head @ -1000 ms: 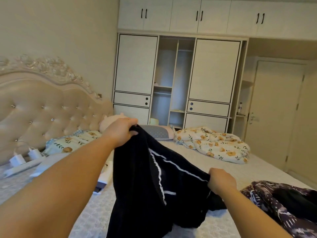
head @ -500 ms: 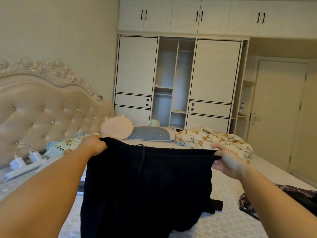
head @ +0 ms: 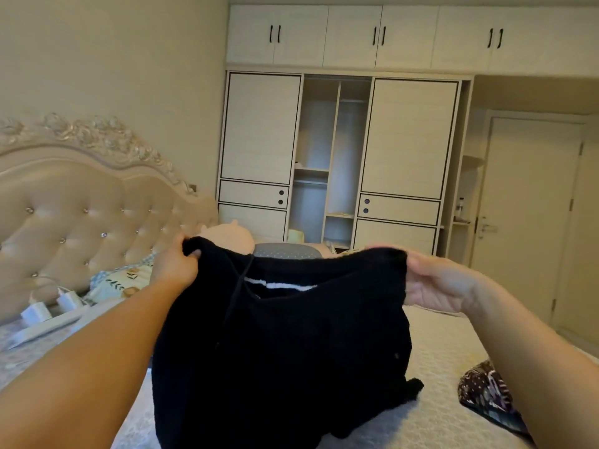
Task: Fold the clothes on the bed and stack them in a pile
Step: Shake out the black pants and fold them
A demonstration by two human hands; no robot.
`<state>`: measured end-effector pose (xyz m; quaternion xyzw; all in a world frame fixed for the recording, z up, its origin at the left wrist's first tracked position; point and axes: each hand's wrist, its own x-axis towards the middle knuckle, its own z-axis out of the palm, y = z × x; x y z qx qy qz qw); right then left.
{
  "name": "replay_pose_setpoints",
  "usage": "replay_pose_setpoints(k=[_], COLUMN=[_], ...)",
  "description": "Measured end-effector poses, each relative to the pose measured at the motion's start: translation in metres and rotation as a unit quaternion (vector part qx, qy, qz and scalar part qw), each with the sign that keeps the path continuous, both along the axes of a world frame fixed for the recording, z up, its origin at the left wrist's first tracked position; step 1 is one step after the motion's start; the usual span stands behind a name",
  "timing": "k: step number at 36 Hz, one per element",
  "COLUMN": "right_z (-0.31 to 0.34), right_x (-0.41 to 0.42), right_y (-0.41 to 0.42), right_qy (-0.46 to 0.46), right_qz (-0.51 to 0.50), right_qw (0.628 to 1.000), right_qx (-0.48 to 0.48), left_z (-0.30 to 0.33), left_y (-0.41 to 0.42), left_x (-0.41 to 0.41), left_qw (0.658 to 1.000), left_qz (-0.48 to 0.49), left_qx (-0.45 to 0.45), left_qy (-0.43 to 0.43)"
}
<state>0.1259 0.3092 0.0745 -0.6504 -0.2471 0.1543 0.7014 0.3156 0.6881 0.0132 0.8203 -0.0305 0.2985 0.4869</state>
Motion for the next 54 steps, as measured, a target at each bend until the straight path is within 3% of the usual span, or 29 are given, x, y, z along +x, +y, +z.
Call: replay_pose_setpoints(k=[1,3,5,7,8,11,16,22,26,30,35,38,42,44,46,47,49,54], right_z=[0.000,-0.011,-0.035,-0.062,-0.071,-0.082,-0.072,-0.058,-0.049,-0.046,-0.033,-0.016,0.004,0.007,0.006,0.005,0.002,-0.009], right_x=[0.006,0.022,0.031,0.031,0.030,0.023,0.016,0.020,0.013,0.006,0.007,0.002,-0.004,-0.004,-0.002,-0.001,0.002,0.008], right_y=[-0.003,-0.006,-0.009,-0.012,-0.014,-0.024,-0.037,-0.039,-0.063,-0.086,-0.088,-0.093,-0.095,-0.094,-0.093,-0.093,-0.093,-0.087], right_qy=[-0.013,0.031,0.069,0.119,0.134,0.134,0.134,0.126,0.096,0.058,-0.016,-0.040,-0.070,-0.076,-0.089,-0.100,-0.128,-0.162], right_qz=[-0.018,-0.199,-0.382,-0.433,-0.421,-0.356,-0.264,-0.266,-0.307,-0.375,-0.424,-0.431,-0.410,-0.403,-0.413,-0.418,-0.421,-0.369], right_qw=[0.998,0.971,0.921,0.886,0.883,0.886,0.892,0.881,0.892,0.886,0.868,0.878,0.898,0.899,0.874,0.853,0.796,0.661], right_qx=[0.060,0.127,0.022,-0.116,-0.160,-0.263,-0.342,-0.372,-0.316,-0.265,-0.257,-0.206,-0.142,-0.155,-0.238,-0.297,-0.416,-0.632], left_z=[0.000,-0.007,-0.019,-0.027,-0.030,-0.027,-0.020,-0.018,-0.017,-0.010,0.005,0.024,0.044,0.045,0.043,0.042,0.040,0.031], left_y=[-0.002,-0.010,-0.020,-0.029,-0.030,-0.027,-0.013,-0.008,0.004,0.018,0.017,0.021,0.022,0.015,0.007,0.004,-0.003,-0.014], left_x=[0.000,-0.002,-0.006,-0.015,-0.018,-0.020,-0.011,-0.006,-0.008,-0.018,-0.021,-0.019,-0.019,-0.018,-0.014,-0.012,-0.014,-0.012], left_qw=[1.000,0.990,0.937,0.889,0.881,0.893,0.917,0.931,0.931,0.887,0.883,0.887,0.865,0.897,0.943,0.937,0.904,0.846], left_qz=[-0.005,-0.018,-0.044,-0.061,-0.068,-0.081,-0.112,-0.094,-0.199,-0.320,-0.359,-0.378,-0.416,-0.377,-0.261,-0.207,-0.173,-0.159], left_qx=[0.005,0.118,0.289,0.364,0.368,0.327,0.238,0.220,0.112,0.011,-0.021,-0.068,-0.162,-0.094,0.143,0.260,0.387,0.509], left_qy=[0.002,0.069,0.192,0.272,0.290,0.300,0.300,0.276,0.285,0.333,0.302,0.255,0.228,0.212,0.149,0.105,0.053,0.005])
